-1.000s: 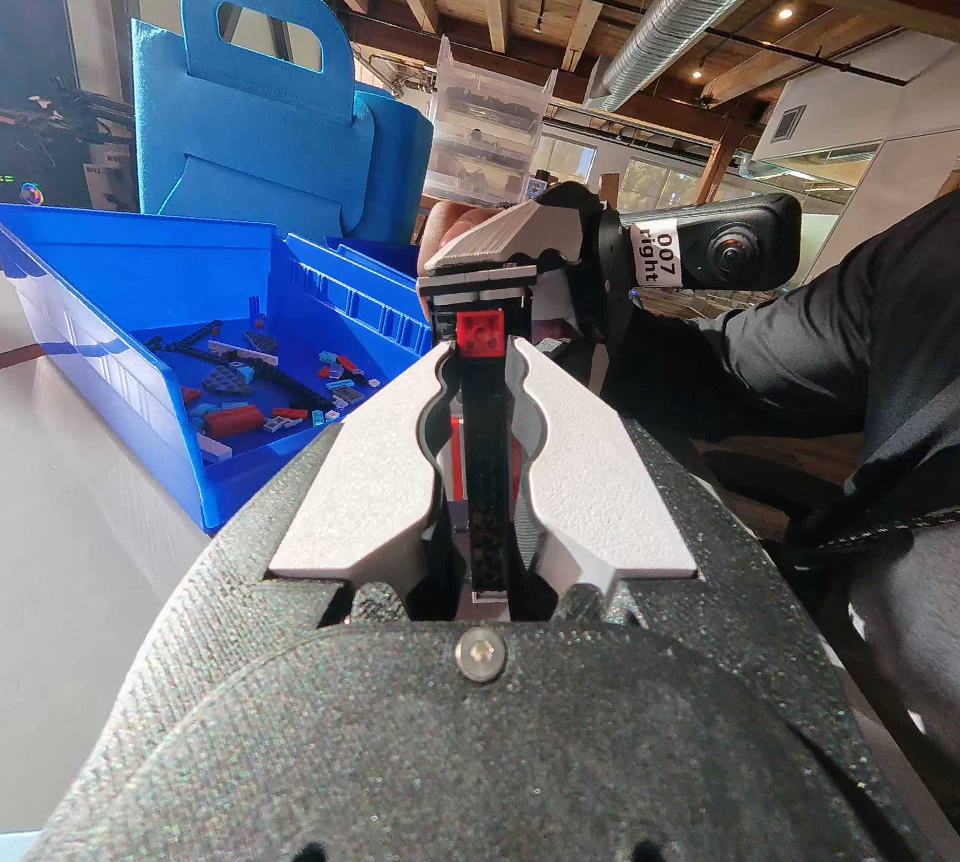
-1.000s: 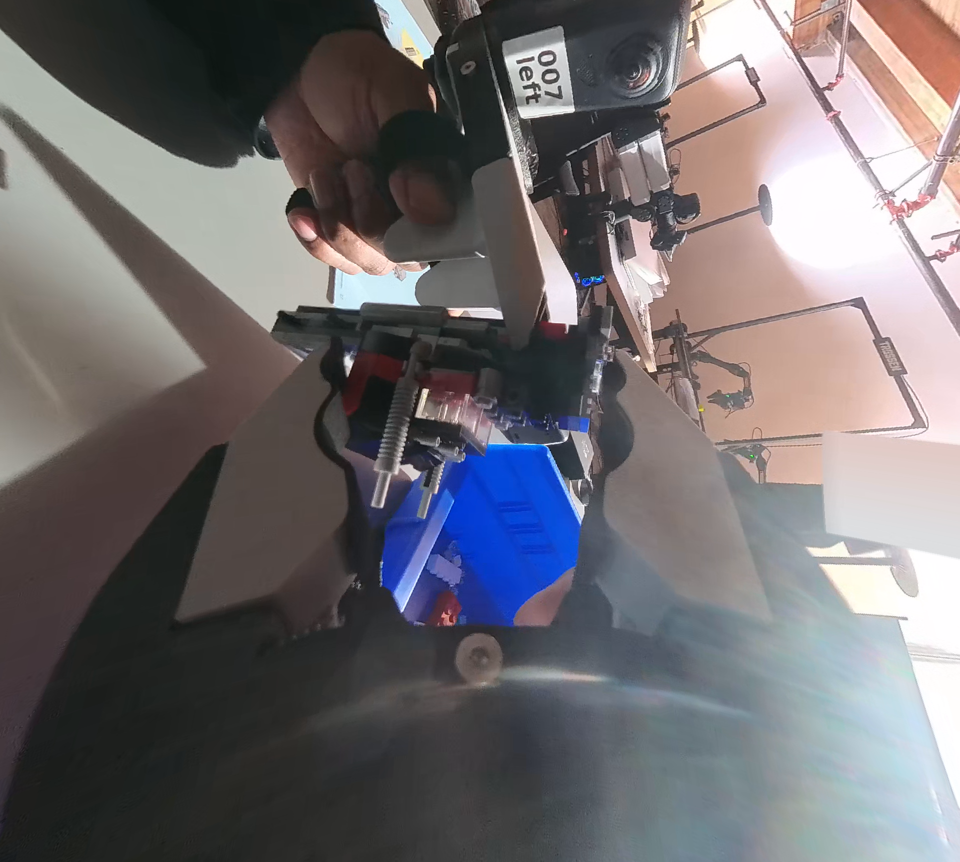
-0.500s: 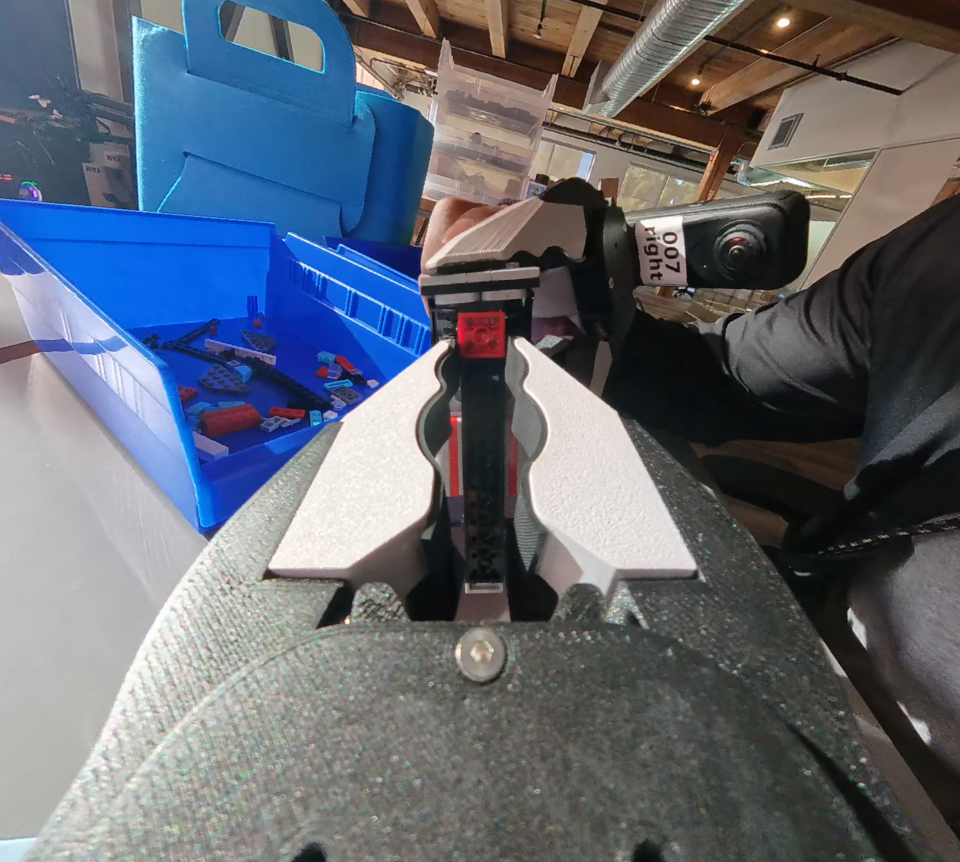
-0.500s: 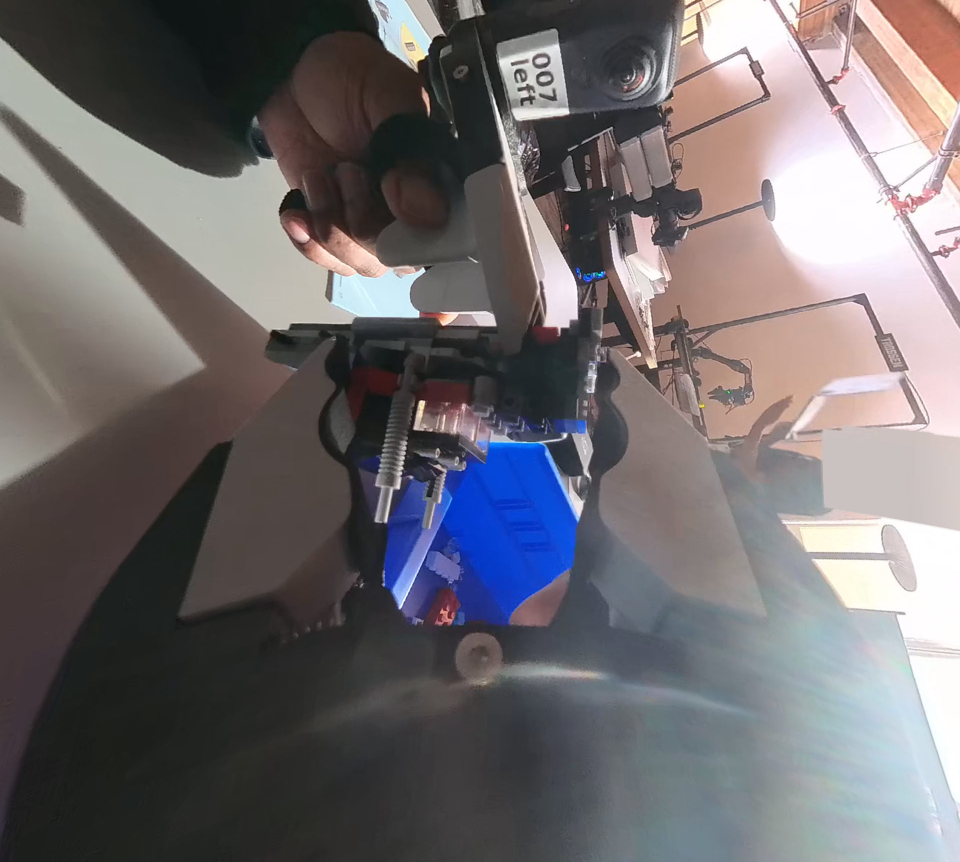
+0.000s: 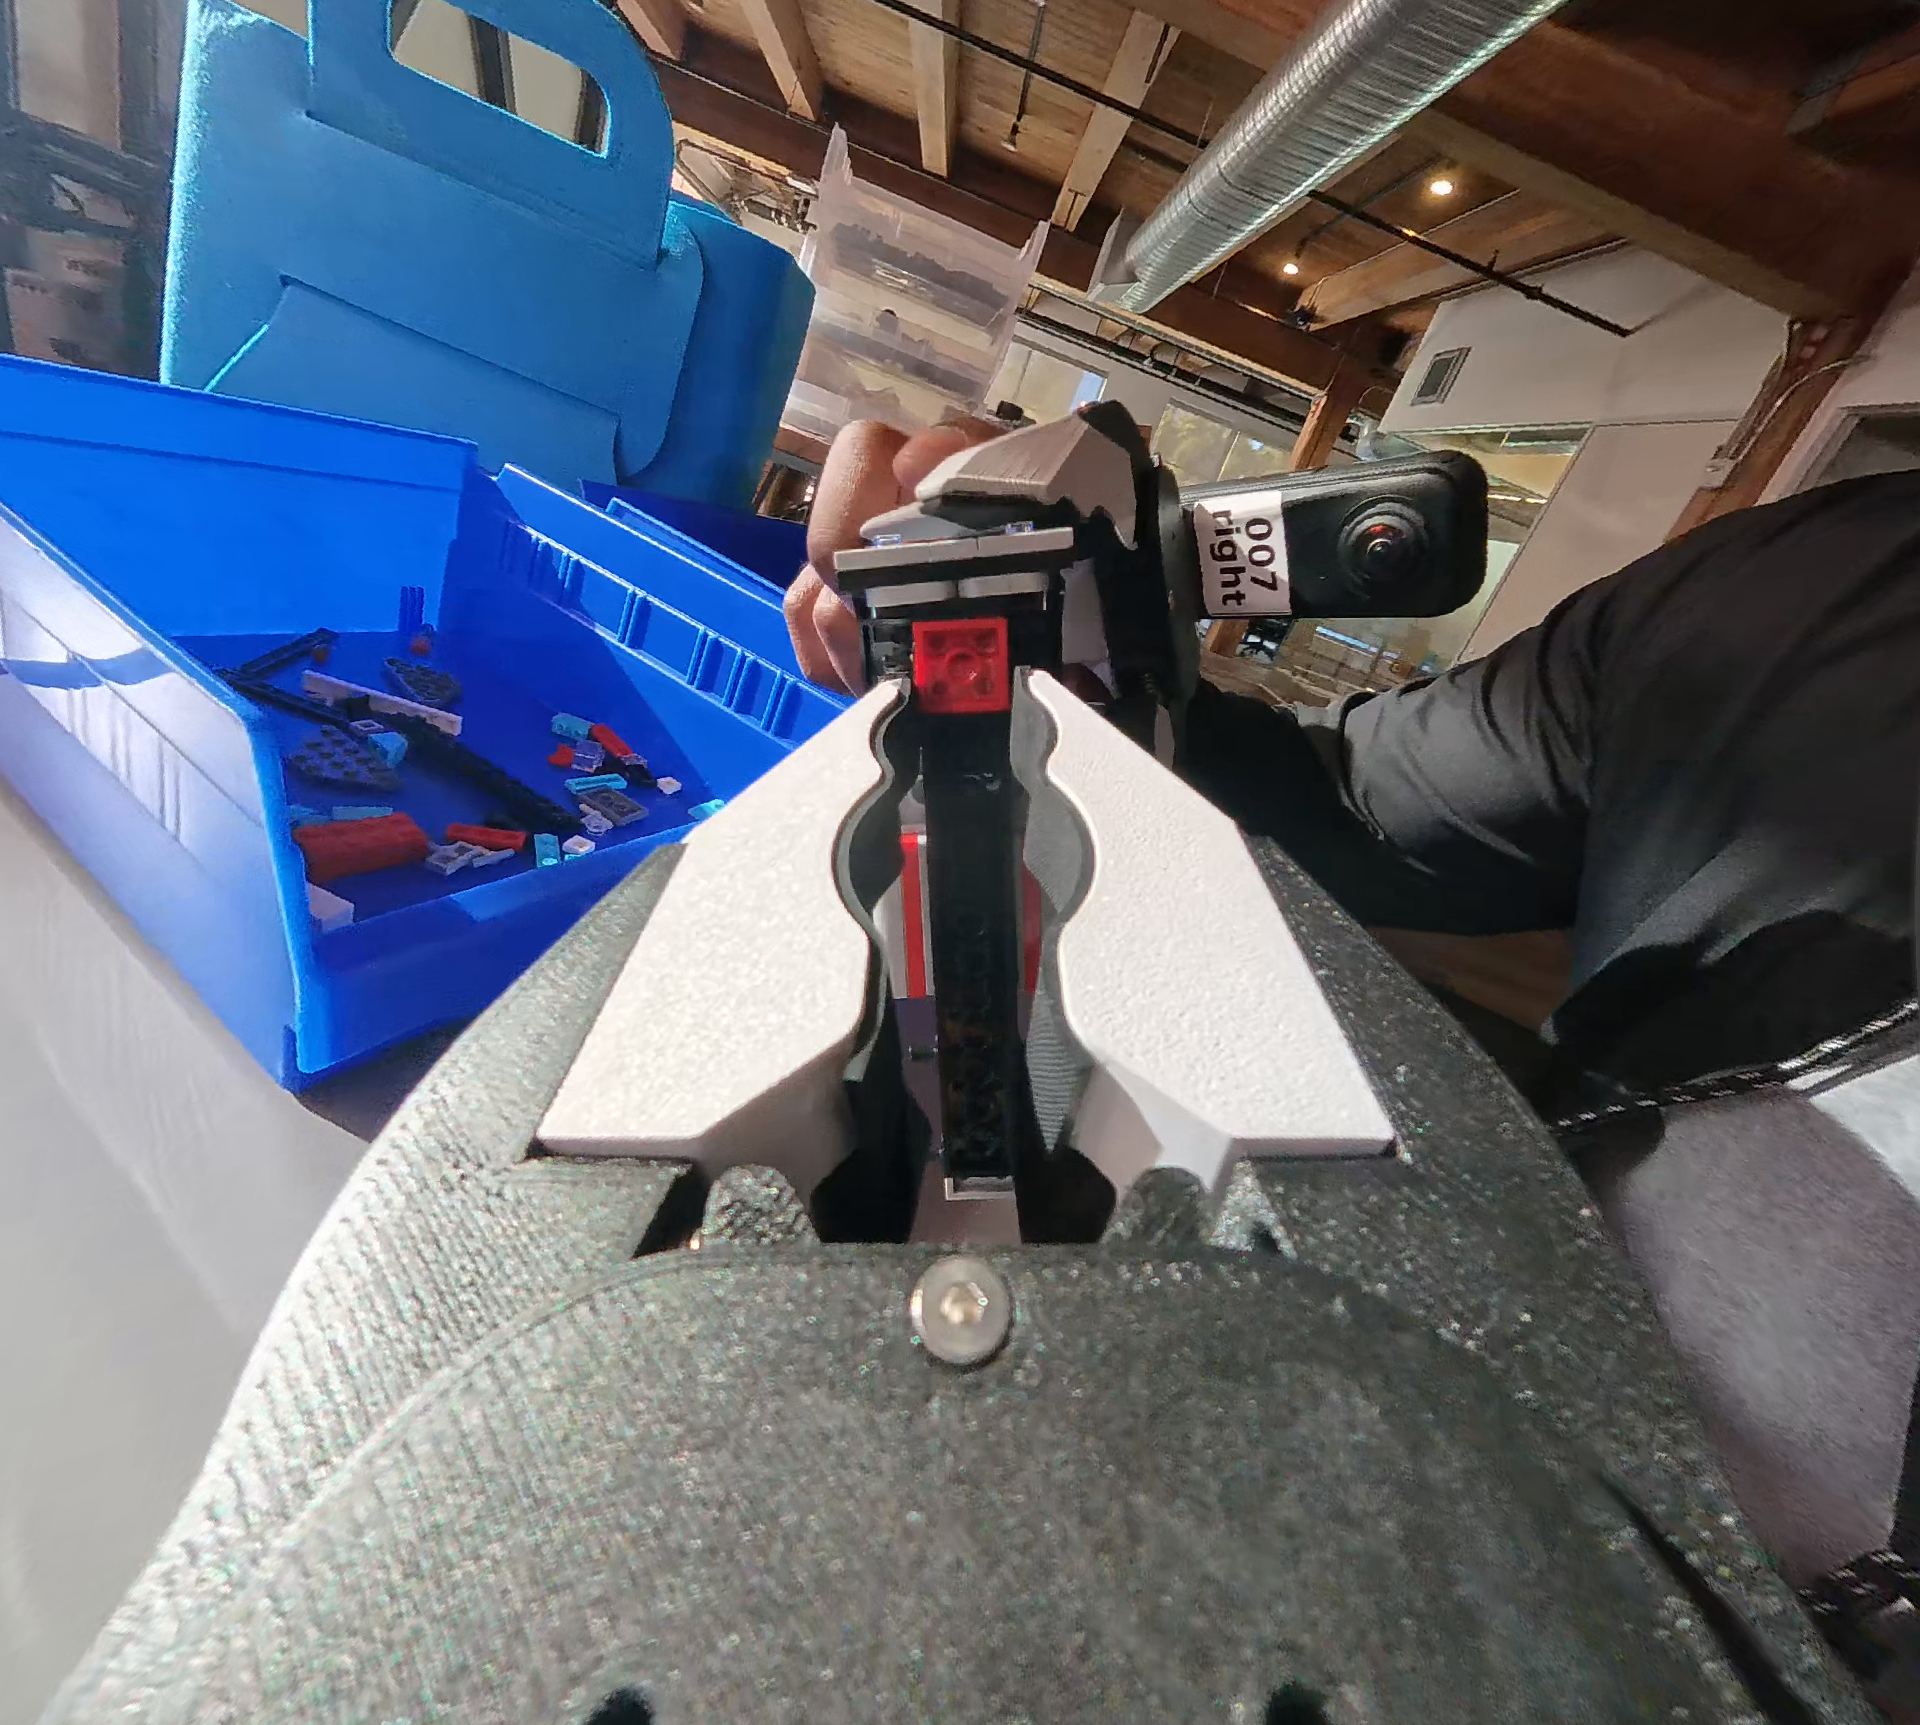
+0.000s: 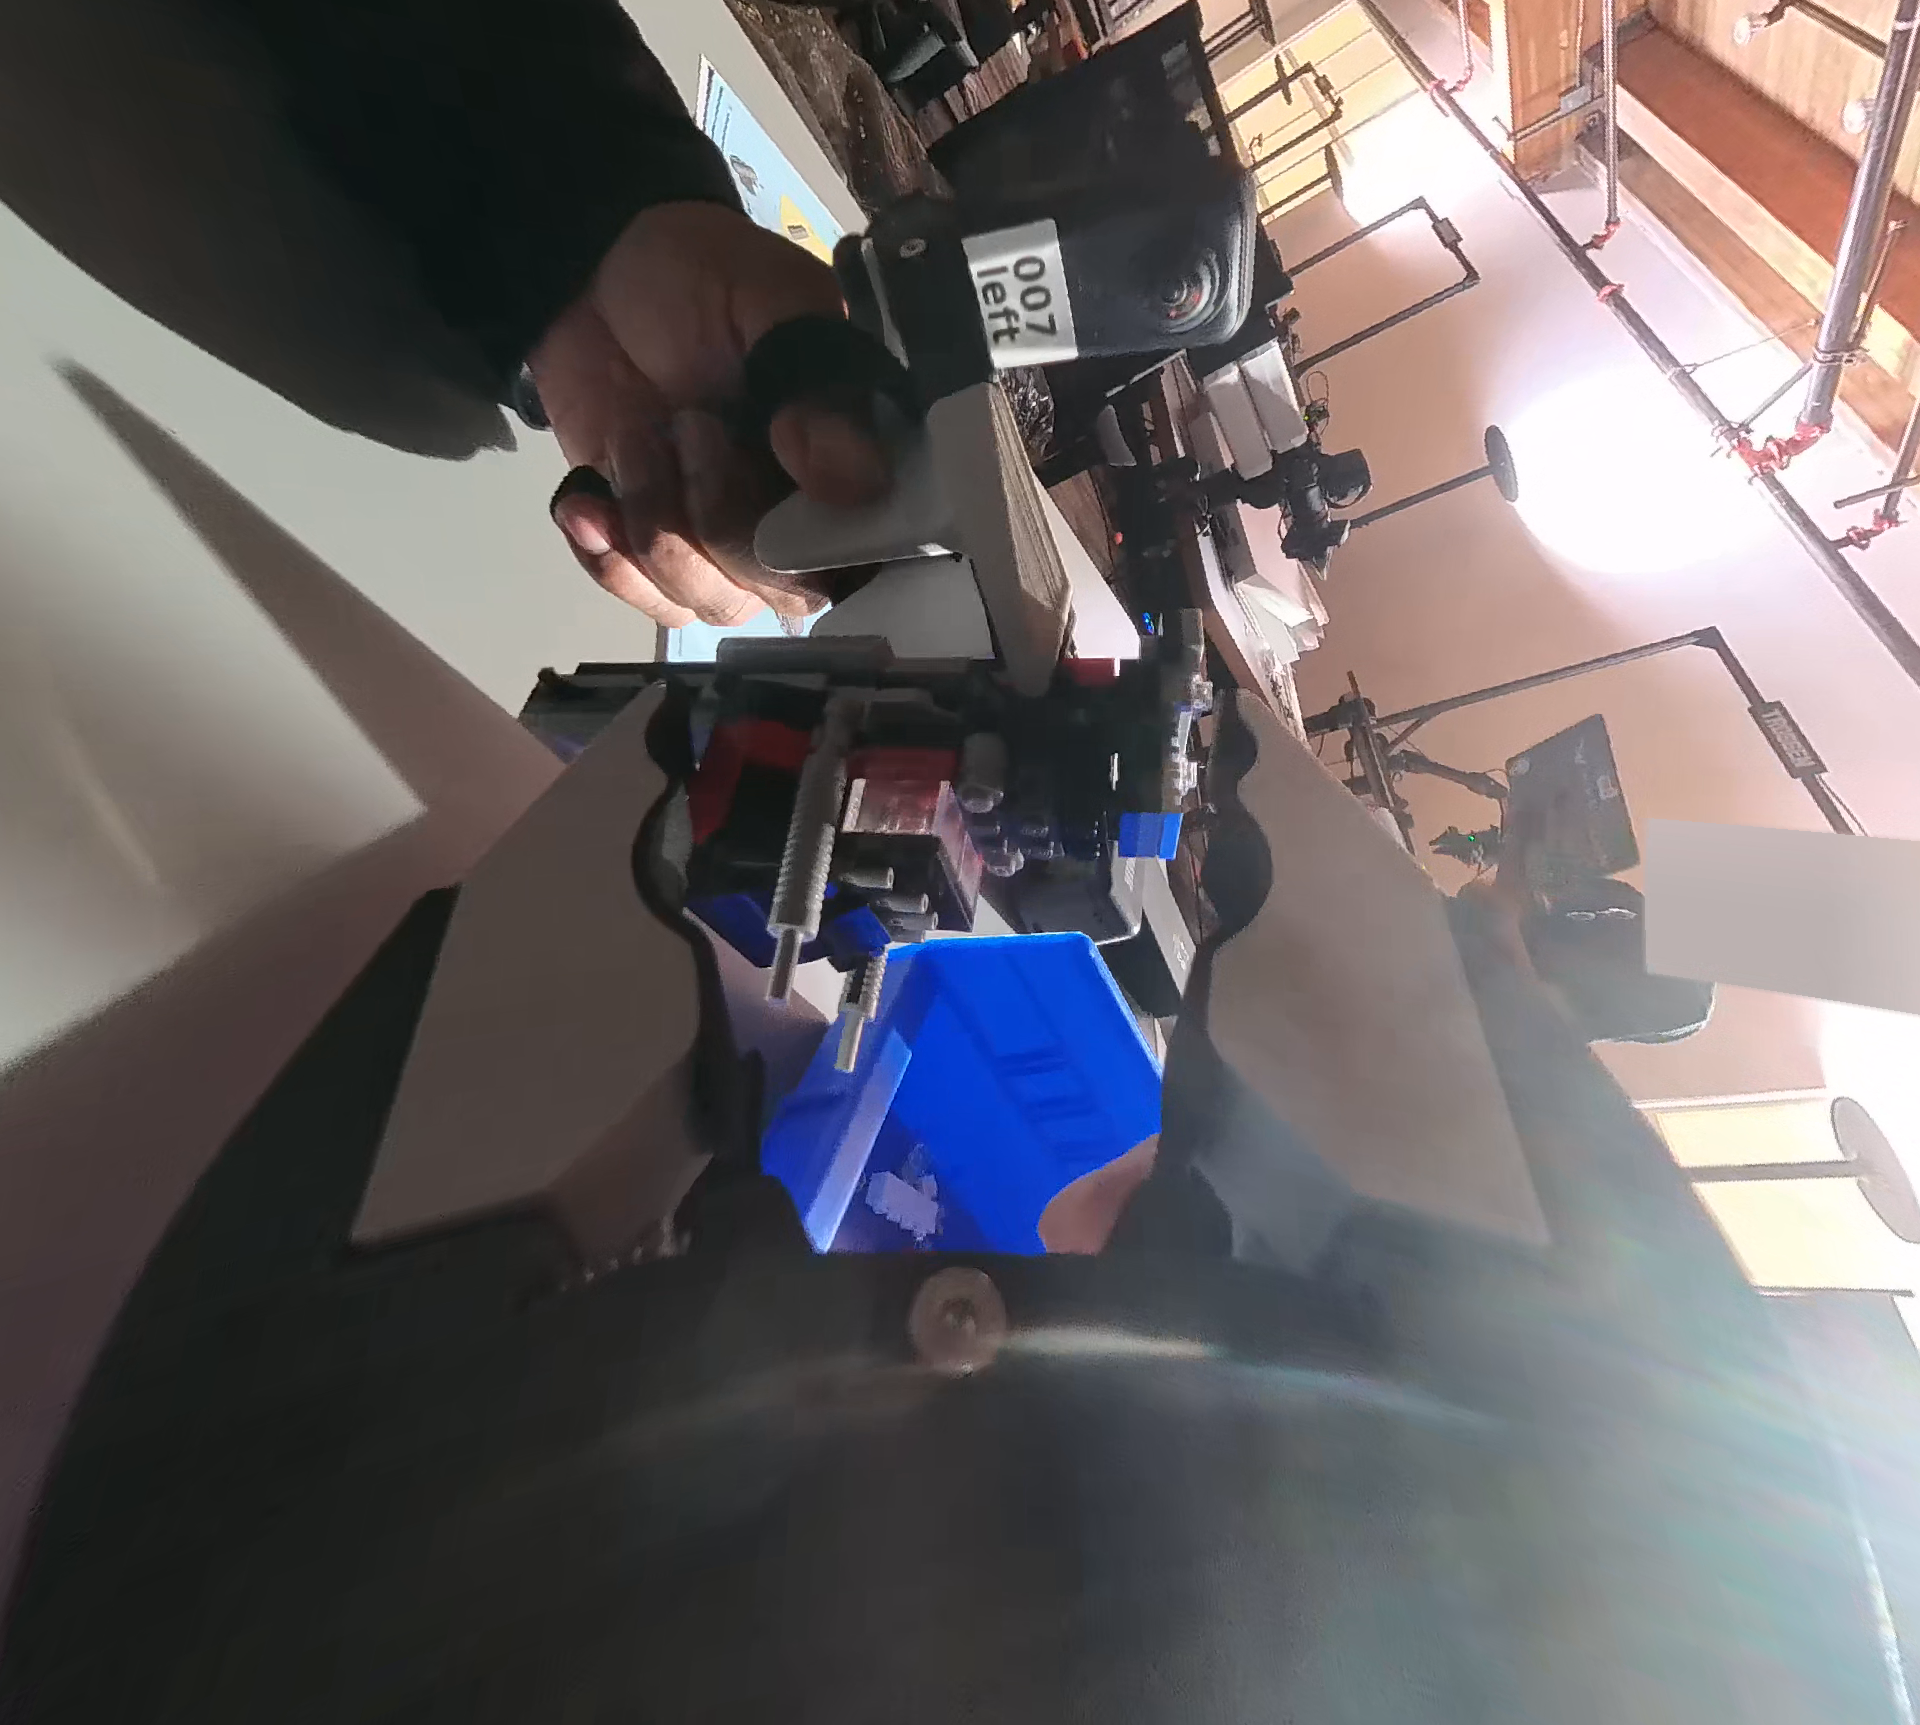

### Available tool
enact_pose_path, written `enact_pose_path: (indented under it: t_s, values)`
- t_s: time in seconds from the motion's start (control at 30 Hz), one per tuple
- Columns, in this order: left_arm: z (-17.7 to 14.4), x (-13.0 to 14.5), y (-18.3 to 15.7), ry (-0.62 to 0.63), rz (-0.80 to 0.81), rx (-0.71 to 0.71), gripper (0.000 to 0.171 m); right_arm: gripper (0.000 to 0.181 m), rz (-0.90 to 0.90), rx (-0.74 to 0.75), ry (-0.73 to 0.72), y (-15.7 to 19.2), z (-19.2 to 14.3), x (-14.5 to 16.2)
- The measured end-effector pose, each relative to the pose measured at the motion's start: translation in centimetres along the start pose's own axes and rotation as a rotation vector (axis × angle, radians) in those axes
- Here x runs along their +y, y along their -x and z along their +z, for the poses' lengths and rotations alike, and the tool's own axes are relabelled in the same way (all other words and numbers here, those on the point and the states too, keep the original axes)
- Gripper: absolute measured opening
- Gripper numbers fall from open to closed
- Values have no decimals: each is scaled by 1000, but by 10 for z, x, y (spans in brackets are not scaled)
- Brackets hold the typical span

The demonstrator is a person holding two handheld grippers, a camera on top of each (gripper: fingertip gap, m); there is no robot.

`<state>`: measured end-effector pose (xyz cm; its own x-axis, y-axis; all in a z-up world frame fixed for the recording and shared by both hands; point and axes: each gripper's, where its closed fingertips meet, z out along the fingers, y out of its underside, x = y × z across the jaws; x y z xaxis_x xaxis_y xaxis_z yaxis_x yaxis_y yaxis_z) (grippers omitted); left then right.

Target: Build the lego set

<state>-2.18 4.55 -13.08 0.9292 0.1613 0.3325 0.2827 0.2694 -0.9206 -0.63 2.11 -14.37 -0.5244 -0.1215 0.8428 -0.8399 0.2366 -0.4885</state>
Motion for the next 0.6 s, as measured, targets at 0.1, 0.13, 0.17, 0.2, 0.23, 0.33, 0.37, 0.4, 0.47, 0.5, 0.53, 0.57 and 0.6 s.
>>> enact_pose_path:
  t_s: [0.1, 0.13, 0.17, 0.2, 0.23, 0.33, 0.37, 0.4, 0.47, 0.5, 0.53, 0.57, 0.6]
  values:
    - [0, 0, 0, -3, -20, 6, 17, 99, -3, 4, -7, 0, 0, -1]
    - [0, 0, 1, -3, -26, 6, 17, 99, -1, 6, -8, 0, 1, -1]
    - [0, 0, 1, -4, -31, 5, 17, 99, -2, 9, -7, 0, 1, 0]
    - [0, 0, 2, -5, -35, 3, 16, 99, -5, 12, -8, 0, 1, 0]
    - [0, 0, 2, -6, -38, 3, 16, 99, -2, 12, -12, 0, 1, 0]
    - [0, 0, 2, -10, -50, 3, 16, 96, 24, 7, -20, -1, 1, -1]
    - [0, 1, 3, -9, -53, -1, 16, 95, 27, 4, -15, -1, 1, 0]
    - [0, 1, 3, -7, -52, -2, 16, 95, 26, 1, -11, 0, 1, 0]
    - [0, 2, 3, -4, -43, -2, 16, 94, 40, -8, -14, 0, 0, -1]
    - [0, 2, 2, -4, -37, 1, 16, 94, 51, -13, -22, 0, -1, -2]
    - [1, 1, 0, -6, -30, 3, 16, 92, 63, -15, -30, -1, -2, -4]
    - [1, 1, 0, -5, -24, 3, 16, 91, 72, -19, -36, -1, -2, -5]
    - [1, 1, -1, -3, -20, 1, 16, 91, 74, -22, -36, -1, -3, -5]
